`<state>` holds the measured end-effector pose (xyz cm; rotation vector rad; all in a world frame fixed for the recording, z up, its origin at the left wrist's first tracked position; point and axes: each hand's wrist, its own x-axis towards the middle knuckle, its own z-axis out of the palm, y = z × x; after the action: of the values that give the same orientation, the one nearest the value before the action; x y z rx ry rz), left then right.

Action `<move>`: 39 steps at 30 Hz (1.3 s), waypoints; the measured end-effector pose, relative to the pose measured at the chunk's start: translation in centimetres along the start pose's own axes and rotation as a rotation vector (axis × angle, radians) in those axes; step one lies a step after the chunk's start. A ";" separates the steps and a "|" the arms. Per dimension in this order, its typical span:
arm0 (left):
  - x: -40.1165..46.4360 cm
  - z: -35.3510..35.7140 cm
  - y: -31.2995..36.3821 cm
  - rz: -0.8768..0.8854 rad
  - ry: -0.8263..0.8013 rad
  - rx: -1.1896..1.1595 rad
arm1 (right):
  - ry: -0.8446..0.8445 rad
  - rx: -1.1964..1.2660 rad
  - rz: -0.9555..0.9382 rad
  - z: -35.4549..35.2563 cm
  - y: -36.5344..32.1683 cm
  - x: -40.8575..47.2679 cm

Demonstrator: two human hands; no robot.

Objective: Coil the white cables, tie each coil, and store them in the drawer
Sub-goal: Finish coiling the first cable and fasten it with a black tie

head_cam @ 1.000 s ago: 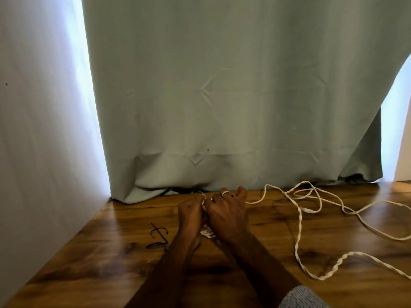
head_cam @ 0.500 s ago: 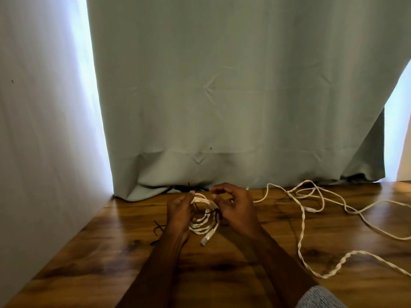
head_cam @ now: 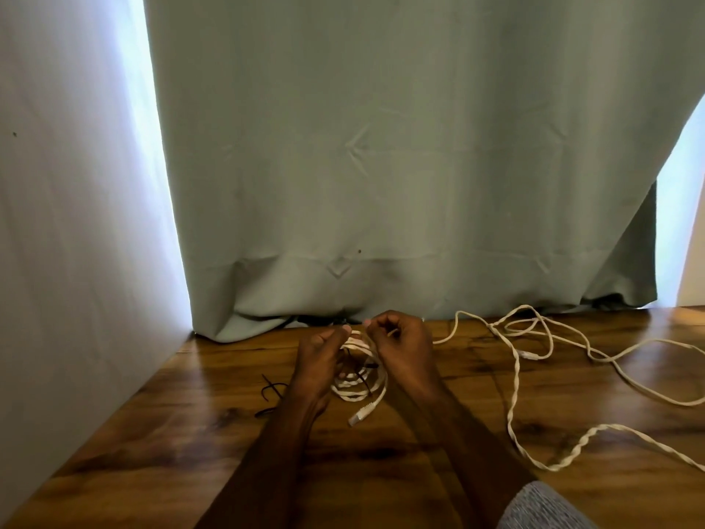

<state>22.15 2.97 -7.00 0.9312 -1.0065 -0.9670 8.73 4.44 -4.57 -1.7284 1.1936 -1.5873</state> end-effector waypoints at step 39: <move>-1.9 0.5 1.2 -0.141 -0.181 0.064 | -0.033 0.521 0.295 -2.1 1.6 2.8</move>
<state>21.44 5.01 -6.19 0.9910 -1.1415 -1.1584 6.12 1.68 -4.07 -1.1830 0.8670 -1.5101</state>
